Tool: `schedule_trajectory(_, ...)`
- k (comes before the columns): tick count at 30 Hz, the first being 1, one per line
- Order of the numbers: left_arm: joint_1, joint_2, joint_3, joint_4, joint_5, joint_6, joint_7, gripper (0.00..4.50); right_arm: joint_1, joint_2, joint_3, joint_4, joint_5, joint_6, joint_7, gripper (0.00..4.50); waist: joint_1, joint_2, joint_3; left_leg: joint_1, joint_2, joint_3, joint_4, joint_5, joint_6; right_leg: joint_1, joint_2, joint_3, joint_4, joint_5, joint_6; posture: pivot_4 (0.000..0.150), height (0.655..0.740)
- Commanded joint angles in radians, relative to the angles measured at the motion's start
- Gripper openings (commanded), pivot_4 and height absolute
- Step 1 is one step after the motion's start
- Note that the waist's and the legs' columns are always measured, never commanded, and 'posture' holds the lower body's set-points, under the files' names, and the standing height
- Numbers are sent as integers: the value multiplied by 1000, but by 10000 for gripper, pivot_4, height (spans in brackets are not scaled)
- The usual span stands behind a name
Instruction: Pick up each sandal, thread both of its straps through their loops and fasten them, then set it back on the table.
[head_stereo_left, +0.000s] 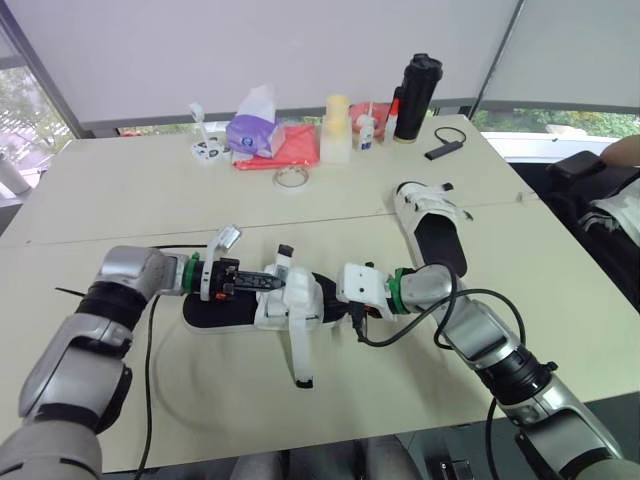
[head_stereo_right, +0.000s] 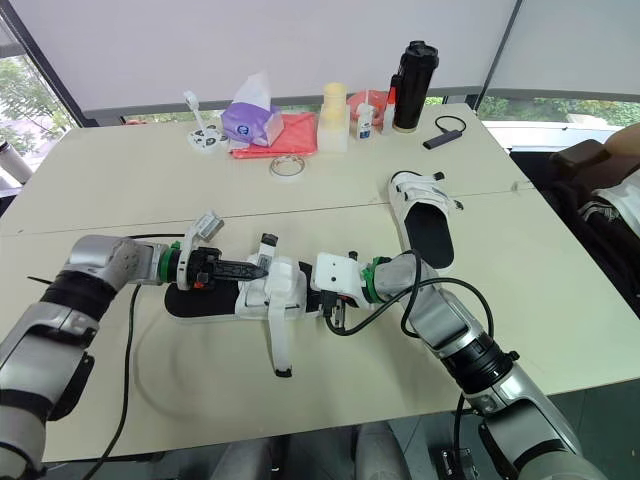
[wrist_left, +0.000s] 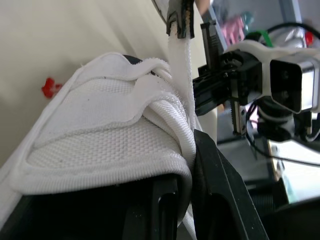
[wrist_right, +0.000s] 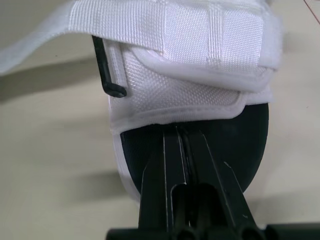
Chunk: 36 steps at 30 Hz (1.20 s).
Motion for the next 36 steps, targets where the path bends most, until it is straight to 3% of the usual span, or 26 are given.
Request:
schedule_trajectory(1, -32, -28, -27, 99, 126, -80, -102, 544, -8, -5, 10, -40, -7, 12, 8, 0, 0, 0, 0, 0, 0, 0, 0, 0, 0, 0, 0, 0, 0, 0, 0, 1500, 7400)
schedule_trajectory(7, -26, -73, 18, 160, 218, -129, -148, 544, -2, -11, 16, -34, -16, 9, 9, 0, 1, 0, 0, -1, 0, 0, 0, 0, 0, -1, 0, 0, 1, 0, 1, 1500, 7400)
schedule_trajectory(15, 54, -77, 116, 57, 253, -159, -101, 544, 8, 9, 28, 16, -17, 6, 5, 0, 0, 0, 0, 0, 0, -1, 1, 0, 0, 0, 0, 0, 2, 0, 1, 1500, 7400)
schedule_trajectory(16, 66, -75, 125, 36, 253, -150, -96, 8746, 9, 9, 29, 16, -17, 6, 5, 0, 0, 0, 0, 0, 0, -1, 1, 0, 0, 0, 0, 0, 2, 0, 1, 1500, 7400)
schedule_trajectory(19, 111, -63, 153, -35, 250, -138, -79, 20782, 7, 17, 32, 23, -20, 3, 2, 0, 0, 0, 0, 1, 0, -1, 1, 0, 0, 1, 0, 0, 3, 0, 1, 1500, 7400)
schedule_trajectory(22, 149, -47, 186, -91, 245, -131, -63, 37325, 4, 23, 32, 31, -19, 2, 2, 0, 0, 0, 0, 3, 0, -1, 2, 0, 0, 2, 0, 0, 3, 0, 1, 1500, 7400)
schedule_trajectory(24, 170, -34, 231, -118, 233, -121, -31, 44454, 2, 25, 33, 35, -21, 0, 3, 0, 1, 0, 0, 6, 0, -1, 2, 0, 0, 6, 0, 0, 3, 0, 1, 1500, 7400)
schedule_trajectory(30, 243, 39, 372, -237, 159, -71, 6, 44454, 1, 28, 29, 43, -25, -3, 6, 0, 0, 0, 0, 11, 1, -1, 1, 0, 0, 8, 0, 0, 3, -1, -3, 1500, 7400)
schedule_trajectory(36, 455, 139, 499, -612, -1, 54, 11, 44454, 2, 26, 25, 50, -27, -8, 9, 0, 1, 0, 0, 10, 1, -1, -1, 0, 0, 7, 0, 1, 2, -1, -3, 1500, 7400)
